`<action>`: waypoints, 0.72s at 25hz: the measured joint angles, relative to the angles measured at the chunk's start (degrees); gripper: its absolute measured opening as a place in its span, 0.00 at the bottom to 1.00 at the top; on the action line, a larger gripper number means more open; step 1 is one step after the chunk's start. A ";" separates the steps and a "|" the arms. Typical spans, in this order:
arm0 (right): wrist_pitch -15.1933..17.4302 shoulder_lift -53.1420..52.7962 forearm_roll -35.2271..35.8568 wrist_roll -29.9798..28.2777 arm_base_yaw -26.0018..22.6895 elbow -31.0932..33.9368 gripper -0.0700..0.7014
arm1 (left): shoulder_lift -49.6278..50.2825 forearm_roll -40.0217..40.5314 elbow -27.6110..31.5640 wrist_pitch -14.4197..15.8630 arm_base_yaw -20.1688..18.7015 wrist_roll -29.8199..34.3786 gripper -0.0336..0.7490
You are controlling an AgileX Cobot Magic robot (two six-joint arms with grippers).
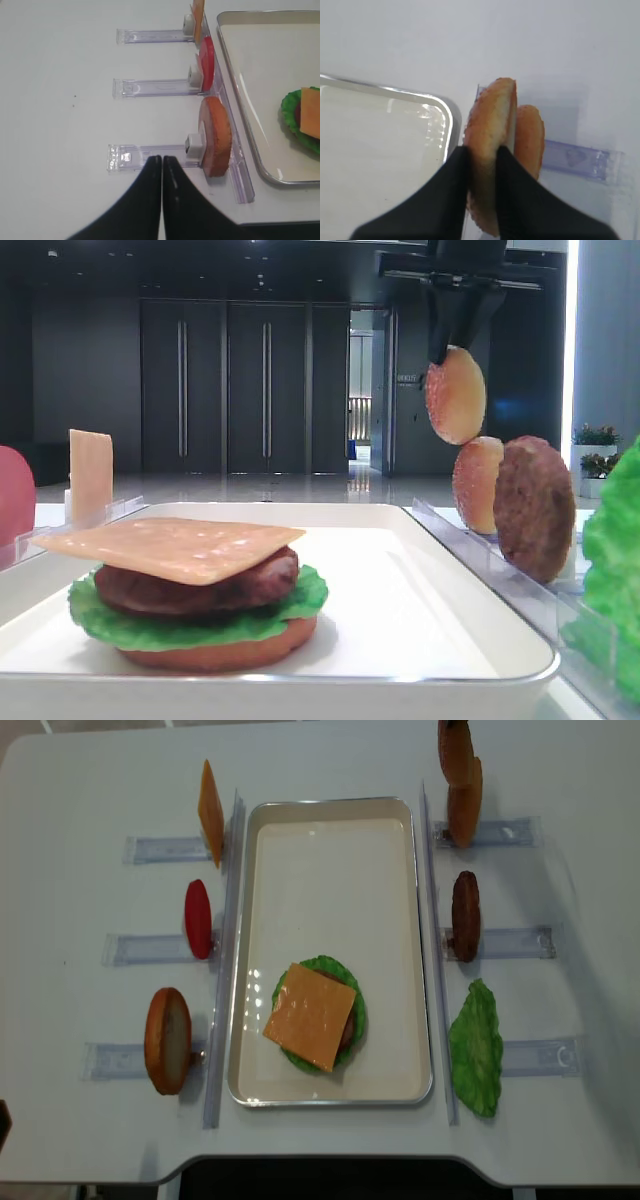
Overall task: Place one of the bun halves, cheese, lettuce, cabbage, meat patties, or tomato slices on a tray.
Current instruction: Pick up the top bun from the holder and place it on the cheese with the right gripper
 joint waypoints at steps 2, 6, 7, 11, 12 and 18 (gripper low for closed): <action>0.05 -0.54 0.38 0.00 0.00 -0.30 0.24 | 0.00 0.00 0.00 0.00 0.00 0.00 0.03; 0.05 -1.68 0.38 0.00 0.00 -0.30 0.23 | 0.00 0.00 0.00 0.00 0.00 0.00 0.03; 0.05 -1.88 0.38 0.00 0.00 -0.30 0.23 | 0.00 0.00 0.00 0.00 0.00 0.00 0.03; 0.11 -3.55 1.64 0.00 0.00 -0.30 0.23 | 0.00 0.00 0.00 0.00 0.00 0.00 0.03; 0.11 -4.09 2.42 0.00 0.00 -0.30 0.23 | 0.00 0.00 0.00 0.00 0.00 0.00 0.03; 0.16 -7.12 9.32 -0.13 0.00 -0.30 0.22 | 0.00 0.00 0.00 0.00 0.00 0.00 0.03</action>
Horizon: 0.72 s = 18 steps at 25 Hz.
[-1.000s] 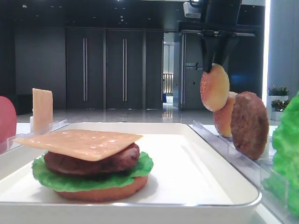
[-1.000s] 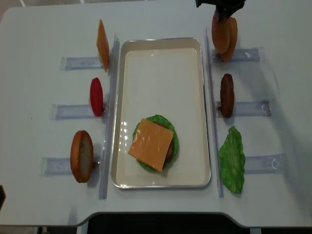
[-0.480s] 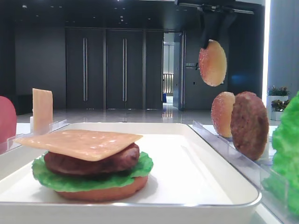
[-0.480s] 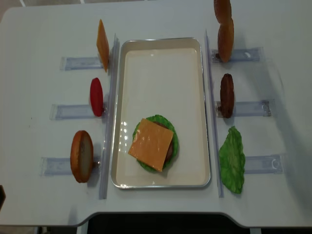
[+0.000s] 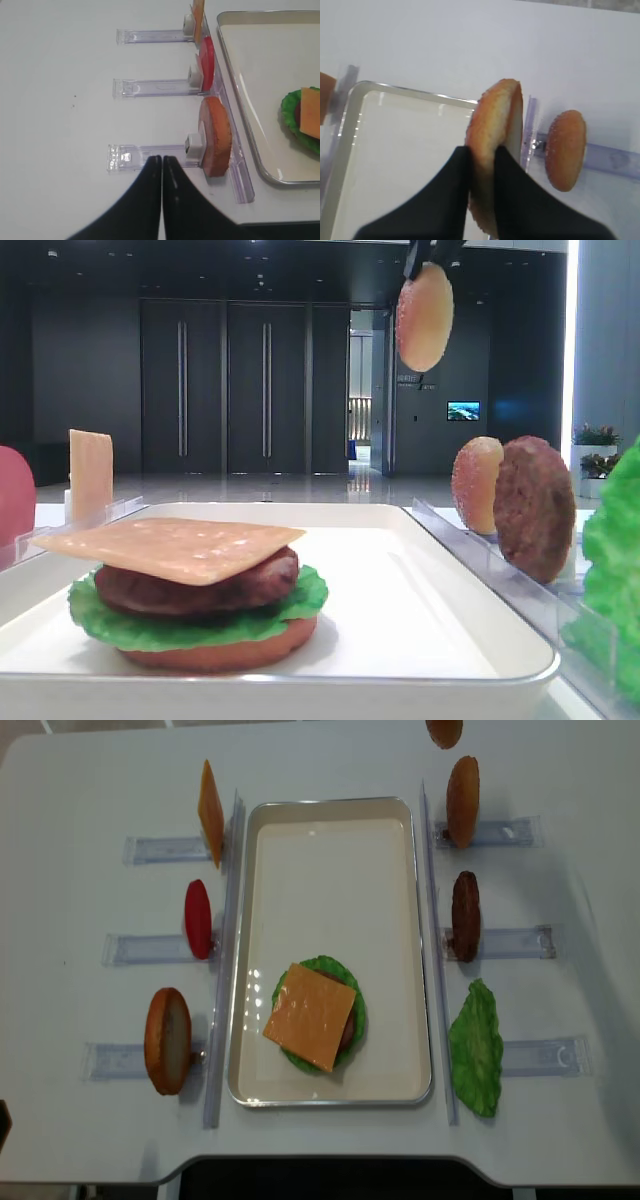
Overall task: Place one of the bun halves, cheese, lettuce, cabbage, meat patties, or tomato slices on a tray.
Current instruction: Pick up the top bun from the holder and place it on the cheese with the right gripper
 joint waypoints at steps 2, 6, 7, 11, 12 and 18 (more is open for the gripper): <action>0.05 -0.99 1.79 -0.18 0.12 0.00 0.22 | 0.00 0.00 0.00 0.00 0.00 0.00 0.03; 0.03 -3.21 2.85 -0.63 1.46 1.11 0.22 | 0.00 0.00 0.00 0.00 0.00 0.00 0.03; -0.03 -4.00 3.14 -1.03 1.84 2.00 0.22 | 0.00 0.00 0.00 0.00 0.00 0.00 0.03; 0.08 -7.41 5.03 -2.15 2.78 7.63 0.21 | 0.00 0.00 0.00 0.00 0.00 0.00 0.03; 0.08 -8.48 6.04 -2.47 2.83 9.32 0.21 | 0.00 0.00 0.00 0.00 0.00 0.00 0.03; 0.17 -15.12 11.40 -4.95 2.83 17.88 0.21 | 0.00 0.00 0.00 0.00 0.00 0.00 0.03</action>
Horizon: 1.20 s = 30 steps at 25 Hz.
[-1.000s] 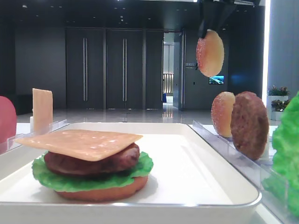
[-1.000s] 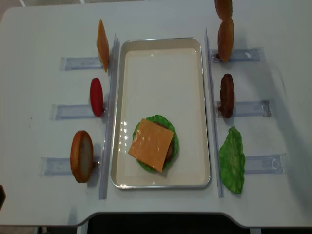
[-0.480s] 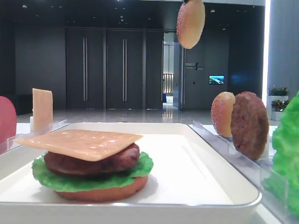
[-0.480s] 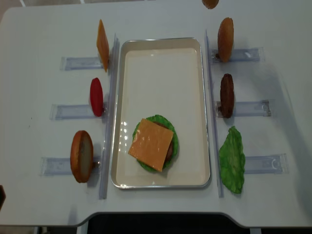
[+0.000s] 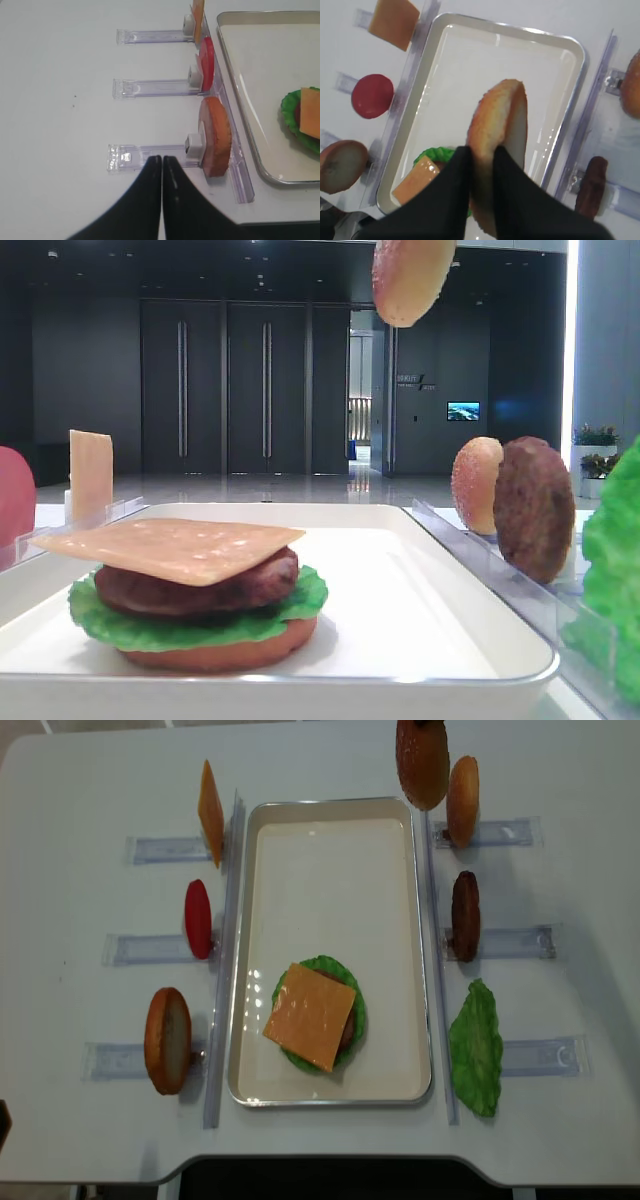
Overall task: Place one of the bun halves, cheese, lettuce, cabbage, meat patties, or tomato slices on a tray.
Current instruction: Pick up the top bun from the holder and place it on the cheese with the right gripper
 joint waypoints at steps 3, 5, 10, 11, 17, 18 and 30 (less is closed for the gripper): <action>-0.96 -2.46 3.37 -1.65 0.13 3.58 0.21 | 0.00 0.00 0.00 0.00 0.00 0.00 0.03; -2.84 -4.01 5.69 -2.82 0.57 6.55 0.21 | 0.00 0.00 0.00 0.00 0.00 0.00 0.03; -8.55 -6.67 12.53 -7.16 2.59 14.47 0.21 | 0.00 0.00 0.00 0.00 0.00 0.00 0.03; -9.42 -6.88 13.97 -7.94 2.89 15.99 0.21 | 0.00 0.00 0.00 0.00 0.00 0.00 0.03; -16.03 -6.95 23.48 -14.22 5.81 24.30 0.21 | 0.00 0.00 0.00 0.00 0.00 0.00 0.03; -17.16 -6.95 25.33 -15.26 6.56 25.54 0.21 | 0.00 0.00 0.00 0.00 0.00 0.00 0.03; -24.02 -6.95 34.57 -19.79 14.15 29.62 0.21 | 0.00 0.00 0.00 0.00 0.00 0.00 0.03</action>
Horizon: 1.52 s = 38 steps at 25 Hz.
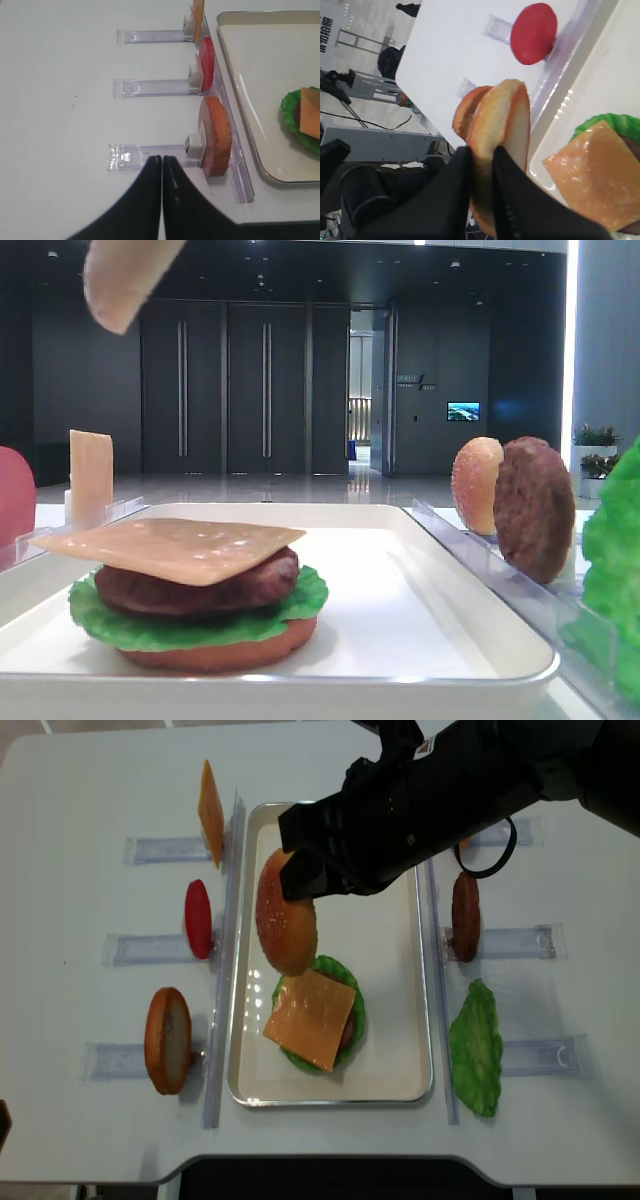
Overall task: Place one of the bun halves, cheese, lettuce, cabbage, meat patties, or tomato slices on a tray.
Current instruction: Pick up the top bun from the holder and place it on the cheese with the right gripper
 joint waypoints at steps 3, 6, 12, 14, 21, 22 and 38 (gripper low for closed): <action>-0.54 0.00 5.18 -4.17 1.84 0.00 0.21 | 0.00 0.00 0.00 0.00 0.00 0.00 0.03; -1.13 0.00 8.71 -7.64 3.80 0.00 0.21 | 0.00 0.00 0.00 0.00 0.00 0.00 0.03; -2.93 -0.05 17.95 -16.96 4.83 4.06 0.20 | 0.00 0.00 0.00 0.00 0.00 0.00 0.03; -3.40 -0.05 21.55 -20.54 4.76 6.35 0.20 | 0.00 0.00 0.00 0.00 0.00 0.00 0.03; -0.44 -0.05 32.72 -34.23 2.66 14.44 0.20 | 0.00 0.00 0.00 0.00 0.00 0.00 0.03; 0.69 -0.05 33.58 -35.51 1.82 15.33 0.20 | 0.00 0.00 0.00 0.00 0.00 0.00 0.03; 8.34 5.95 36.07 -45.70 -4.51 17.14 0.20 | 0.00 -0.09 0.00 0.00 0.00 0.00 0.03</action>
